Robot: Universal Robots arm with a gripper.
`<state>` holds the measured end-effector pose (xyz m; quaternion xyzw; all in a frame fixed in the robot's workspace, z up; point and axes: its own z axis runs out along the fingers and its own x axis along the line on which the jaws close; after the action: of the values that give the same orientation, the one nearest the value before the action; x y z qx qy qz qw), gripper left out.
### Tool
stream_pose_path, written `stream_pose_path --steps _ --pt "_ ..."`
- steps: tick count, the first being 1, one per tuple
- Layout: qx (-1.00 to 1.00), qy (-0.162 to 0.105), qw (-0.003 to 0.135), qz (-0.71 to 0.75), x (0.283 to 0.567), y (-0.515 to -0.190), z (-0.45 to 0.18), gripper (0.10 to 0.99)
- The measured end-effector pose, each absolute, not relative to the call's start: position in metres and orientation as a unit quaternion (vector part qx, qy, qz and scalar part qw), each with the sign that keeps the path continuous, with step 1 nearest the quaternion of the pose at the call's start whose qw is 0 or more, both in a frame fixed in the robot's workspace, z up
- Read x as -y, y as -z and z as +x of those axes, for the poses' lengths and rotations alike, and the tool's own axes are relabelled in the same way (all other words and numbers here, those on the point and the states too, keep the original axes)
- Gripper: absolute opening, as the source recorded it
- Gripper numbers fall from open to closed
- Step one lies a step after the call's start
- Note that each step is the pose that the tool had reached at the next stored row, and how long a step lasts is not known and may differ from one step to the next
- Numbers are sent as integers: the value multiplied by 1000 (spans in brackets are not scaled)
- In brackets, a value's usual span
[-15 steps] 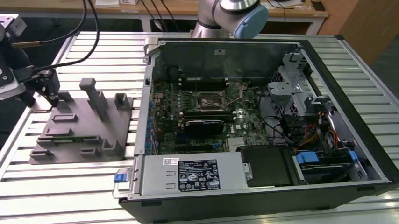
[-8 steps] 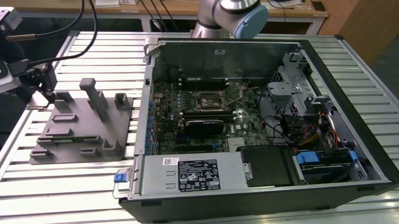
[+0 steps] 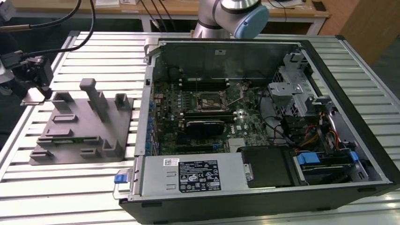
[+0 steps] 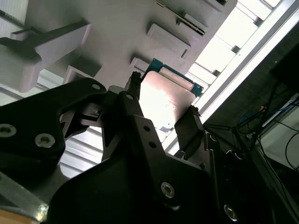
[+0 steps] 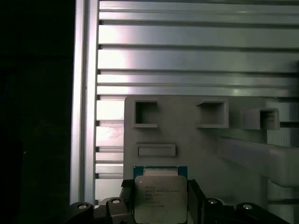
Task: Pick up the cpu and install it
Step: 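Pick up the cpu and move it towards the insertion slot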
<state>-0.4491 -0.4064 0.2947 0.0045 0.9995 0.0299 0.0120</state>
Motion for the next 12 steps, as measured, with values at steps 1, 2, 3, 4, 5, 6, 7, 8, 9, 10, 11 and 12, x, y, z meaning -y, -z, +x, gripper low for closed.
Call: stream_pose_path --steps 1,2,3,4,5,6,7,8,9,10,11,12 --pt "-999 -30 12 5 406 -297 -449 541" --pt "-999 -30 12 5 406 -298 -449 541" --pt "-999 -30 12 5 406 -300 -449 541" --pt "-999 -30 12 5 406 -302 -449 541" --pt "-999 -30 12 5 406 -304 -449 541" --pt "-999 -30 12 5 406 -306 -449 541" --pt "-999 -30 12 5 406 -308 -449 541" --pt "-999 -30 12 5 406 -309 -449 541" --pt "-999 -30 12 5 406 -311 -449 541" --pt "-999 -30 12 5 406 -313 -449 541" --pt "-999 -30 12 5 406 -315 -449 541" --pt "-999 -30 12 5 406 -317 -449 541"
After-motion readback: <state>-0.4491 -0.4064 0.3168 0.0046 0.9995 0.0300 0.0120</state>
